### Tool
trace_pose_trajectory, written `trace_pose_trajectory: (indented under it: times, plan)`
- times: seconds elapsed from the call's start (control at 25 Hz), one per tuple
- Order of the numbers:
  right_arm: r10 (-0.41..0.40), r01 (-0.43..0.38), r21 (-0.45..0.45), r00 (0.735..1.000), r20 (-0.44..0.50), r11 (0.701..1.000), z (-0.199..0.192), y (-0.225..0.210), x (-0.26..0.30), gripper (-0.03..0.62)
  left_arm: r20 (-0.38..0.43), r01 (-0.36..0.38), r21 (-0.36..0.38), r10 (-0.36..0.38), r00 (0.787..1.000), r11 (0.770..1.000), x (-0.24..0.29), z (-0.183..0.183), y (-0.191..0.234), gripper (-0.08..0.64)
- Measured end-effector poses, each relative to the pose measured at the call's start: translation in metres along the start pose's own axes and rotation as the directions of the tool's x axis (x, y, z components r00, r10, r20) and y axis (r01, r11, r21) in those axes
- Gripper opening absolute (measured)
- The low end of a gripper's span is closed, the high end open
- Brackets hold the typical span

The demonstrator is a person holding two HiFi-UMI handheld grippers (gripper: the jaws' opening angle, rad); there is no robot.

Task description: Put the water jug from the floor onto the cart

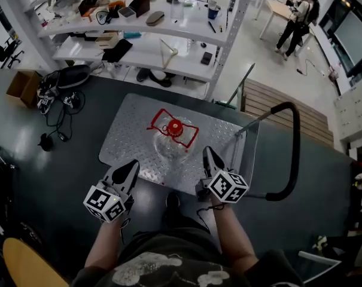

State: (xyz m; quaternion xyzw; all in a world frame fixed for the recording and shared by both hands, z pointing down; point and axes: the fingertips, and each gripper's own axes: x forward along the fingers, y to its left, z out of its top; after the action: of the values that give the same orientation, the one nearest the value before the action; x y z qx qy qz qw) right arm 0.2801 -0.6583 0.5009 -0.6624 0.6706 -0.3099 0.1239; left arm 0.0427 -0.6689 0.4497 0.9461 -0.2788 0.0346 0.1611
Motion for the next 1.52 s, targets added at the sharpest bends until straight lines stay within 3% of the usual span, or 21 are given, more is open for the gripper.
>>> trace_pose_trajectory:
  times: [0.28, 0.48, 0.68, 1.0, 1.16, 1.52]
  plan:
    - [0.036, -0.035, -0.031, 0.999, 0.032, 0.999, -0.028, 0.044, -0.072, -0.009, 0.000, 0.001, 0.009, -0.001, 1.000, 1.000, -0.080, -0.024, -0.040, 0.005]
    - [0.021, -0.019, -0.030, 0.999, 0.046, 0.999, -0.062, 0.069, -0.142, -0.008, 0.028, 0.005, 0.036, -0.006, 1.000, 0.999, -0.148, -0.029, -0.071, 0.005]
    - [-0.008, 0.010, -0.036, 0.999, 0.047, 0.999, -0.095, 0.087, -0.213, -0.009, 0.039, 0.022, 0.014, -0.022, 0.999, 1.000, -0.202, -0.043, -0.100, 0.005]
    - [-0.022, 0.031, -0.124, 0.997, 0.070, 0.992, -0.096, 0.104, -0.277, -0.009, 0.066, 0.067, 0.041, -0.070, 0.995, 0.997, -0.230, -0.044, -0.145, 0.005]
    - [-0.003, 0.014, -0.117, 0.996, 0.092, 0.993, -0.089, 0.109, -0.291, -0.009, 0.077, 0.091, 0.044, -0.095, 0.993, 0.995, -0.237, -0.039, -0.167, 0.005]
    - [0.035, -0.023, -0.171, 0.997, 0.068, 0.985, -0.074, 0.089, -0.338, -0.009, 0.143, 0.056, 0.050, -0.063, 0.988, 0.997, -0.238, -0.024, -0.225, 0.005]
